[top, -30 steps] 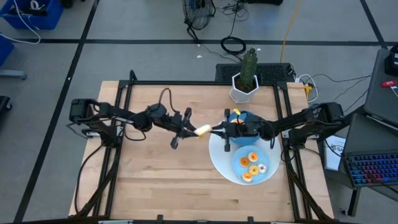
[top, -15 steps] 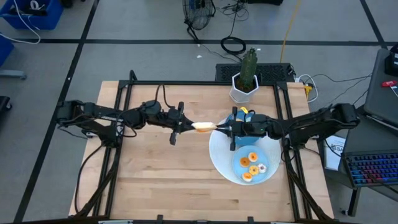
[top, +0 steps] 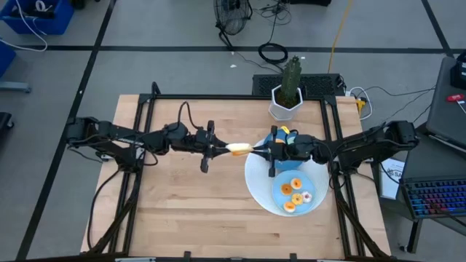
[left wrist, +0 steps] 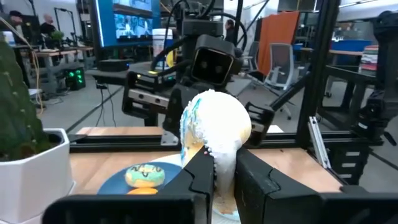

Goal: Pick & Place donuts
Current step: Put the big white donut on the blue plate

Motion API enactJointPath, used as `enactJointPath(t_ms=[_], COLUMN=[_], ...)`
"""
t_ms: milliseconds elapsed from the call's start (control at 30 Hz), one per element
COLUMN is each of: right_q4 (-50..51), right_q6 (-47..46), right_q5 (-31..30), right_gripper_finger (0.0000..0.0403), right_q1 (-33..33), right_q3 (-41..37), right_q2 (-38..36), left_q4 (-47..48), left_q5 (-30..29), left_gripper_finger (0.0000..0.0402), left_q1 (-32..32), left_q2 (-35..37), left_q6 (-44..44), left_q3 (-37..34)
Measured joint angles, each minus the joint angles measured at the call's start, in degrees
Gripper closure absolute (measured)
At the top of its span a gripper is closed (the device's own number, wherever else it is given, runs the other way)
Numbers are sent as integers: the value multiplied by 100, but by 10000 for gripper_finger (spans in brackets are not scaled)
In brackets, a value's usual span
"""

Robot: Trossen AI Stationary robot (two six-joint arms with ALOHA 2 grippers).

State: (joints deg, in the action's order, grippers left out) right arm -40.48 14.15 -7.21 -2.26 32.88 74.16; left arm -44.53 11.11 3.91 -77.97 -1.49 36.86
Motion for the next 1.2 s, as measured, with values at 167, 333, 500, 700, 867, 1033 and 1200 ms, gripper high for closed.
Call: enactJointPath(t_ms=[167,333,500,700,867,1033,1200], right_q4=[226,38,500,2010,3413,4585,5547], right_q6=[29,26,244,504,413,-279,-1499], right_q5=[-18,-29,-346,-2191,-4047,-5385,-5206], right_gripper_finger=[403,403,403,403,403,403,403], right_q1=[-1,0,-47,-439,-890,-1137,-1264], right_q3=[-52,-4,-24,-15,-9,-7,-4], right_q2=[34,-2,-136,-650,-847,-816,-766], left_q4=[-61,-35,-7,252,439,465,603], left_q5=[-21,-52,-199,-981,-1274,-1274,-1274], left_gripper_finger=[297,181,88,36,20,22,31], left_q1=[-98,-106,-106,-84,-51,-20,-19], left_q2=[44,19,24,20,15,15,15], left_q6=[-58,-6,437,520,620,655,587], left_q3=[7,9,9,8,7,7,7])
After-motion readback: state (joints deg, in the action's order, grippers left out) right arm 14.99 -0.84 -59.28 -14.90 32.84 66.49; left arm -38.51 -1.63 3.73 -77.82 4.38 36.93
